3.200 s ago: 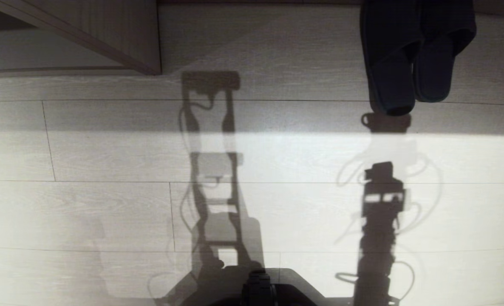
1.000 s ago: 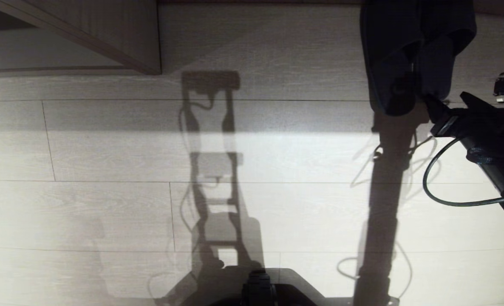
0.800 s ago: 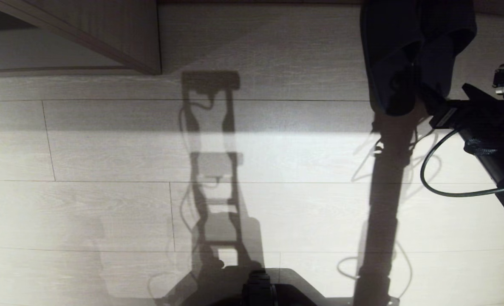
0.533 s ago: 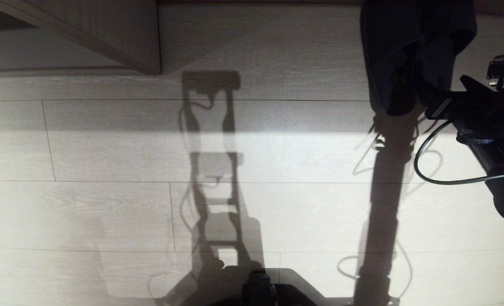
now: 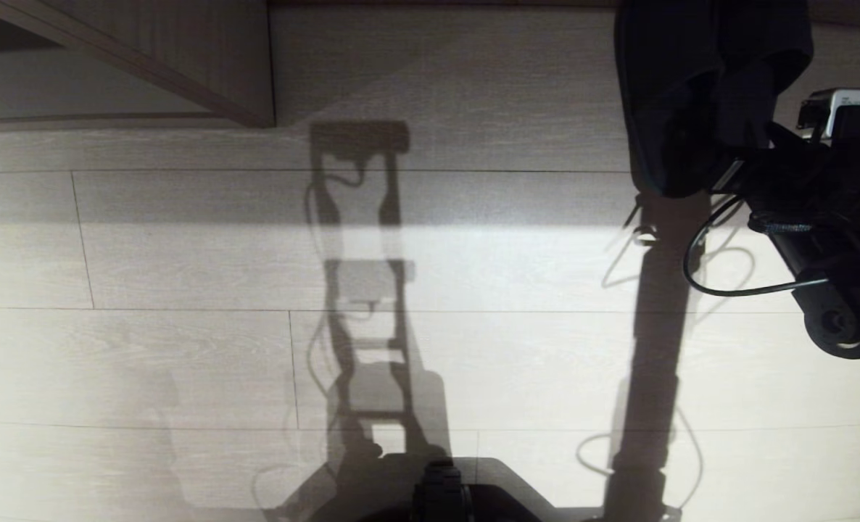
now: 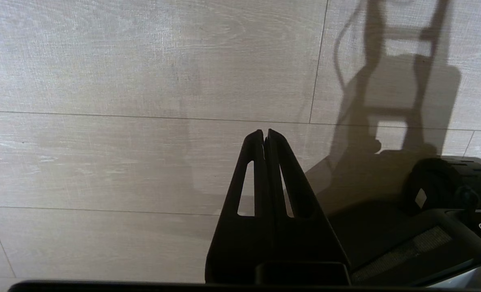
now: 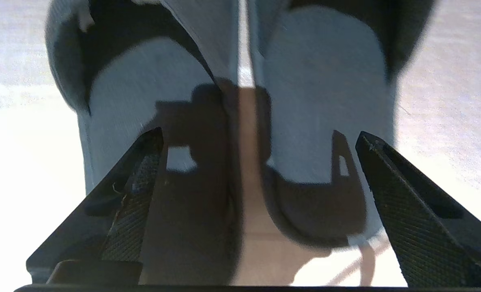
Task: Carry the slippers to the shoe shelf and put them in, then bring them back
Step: Pick up the slippers on the floor
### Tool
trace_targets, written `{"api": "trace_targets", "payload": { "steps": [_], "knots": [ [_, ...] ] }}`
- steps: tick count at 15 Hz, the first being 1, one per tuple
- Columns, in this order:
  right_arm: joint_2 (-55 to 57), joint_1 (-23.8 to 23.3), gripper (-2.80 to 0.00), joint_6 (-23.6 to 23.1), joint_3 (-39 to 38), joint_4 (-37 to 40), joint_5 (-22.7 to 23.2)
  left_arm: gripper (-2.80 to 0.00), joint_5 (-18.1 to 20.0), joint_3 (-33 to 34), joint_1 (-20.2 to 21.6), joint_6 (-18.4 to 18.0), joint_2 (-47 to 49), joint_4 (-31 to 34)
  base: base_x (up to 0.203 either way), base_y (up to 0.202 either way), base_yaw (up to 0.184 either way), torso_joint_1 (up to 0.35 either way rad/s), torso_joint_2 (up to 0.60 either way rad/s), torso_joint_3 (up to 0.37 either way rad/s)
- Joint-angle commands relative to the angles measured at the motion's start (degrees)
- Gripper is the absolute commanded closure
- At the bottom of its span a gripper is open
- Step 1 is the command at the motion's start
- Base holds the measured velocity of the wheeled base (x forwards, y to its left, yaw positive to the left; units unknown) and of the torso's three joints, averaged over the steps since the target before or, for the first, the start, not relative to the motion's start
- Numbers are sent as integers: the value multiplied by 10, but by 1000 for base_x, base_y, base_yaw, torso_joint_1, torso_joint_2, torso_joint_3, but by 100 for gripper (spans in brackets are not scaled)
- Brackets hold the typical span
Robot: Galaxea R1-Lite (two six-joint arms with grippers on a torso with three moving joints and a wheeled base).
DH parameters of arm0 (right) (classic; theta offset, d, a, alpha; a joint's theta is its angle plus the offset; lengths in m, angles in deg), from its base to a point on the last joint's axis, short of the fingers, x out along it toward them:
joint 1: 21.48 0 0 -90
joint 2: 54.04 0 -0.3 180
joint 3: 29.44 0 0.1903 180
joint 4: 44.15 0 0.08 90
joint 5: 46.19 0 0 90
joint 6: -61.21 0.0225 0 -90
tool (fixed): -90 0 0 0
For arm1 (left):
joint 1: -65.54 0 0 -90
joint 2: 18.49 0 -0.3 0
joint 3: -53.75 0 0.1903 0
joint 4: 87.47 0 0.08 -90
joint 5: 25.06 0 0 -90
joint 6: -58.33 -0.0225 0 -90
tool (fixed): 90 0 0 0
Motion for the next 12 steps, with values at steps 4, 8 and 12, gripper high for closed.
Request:
{"api": "trace_targets", "payload": {
  "steps": [4, 8, 12],
  "knots": [
    [40, 8, -280, 6, 70, -5, 0, 0, 0, 0, 0, 0, 0, 0, 0, 0, 0, 0, 0, 0],
    [65, 9, -280, 9, 115, -4, 0, 0, 0, 0, 0, 0, 0, 0, 0, 0, 0, 0, 0, 0],
    [83, 9, -280, 11, 165, 0, 0, 0, 0, 0, 0, 0, 0, 0, 0, 0, 0, 0, 0, 0]
  ]
}}
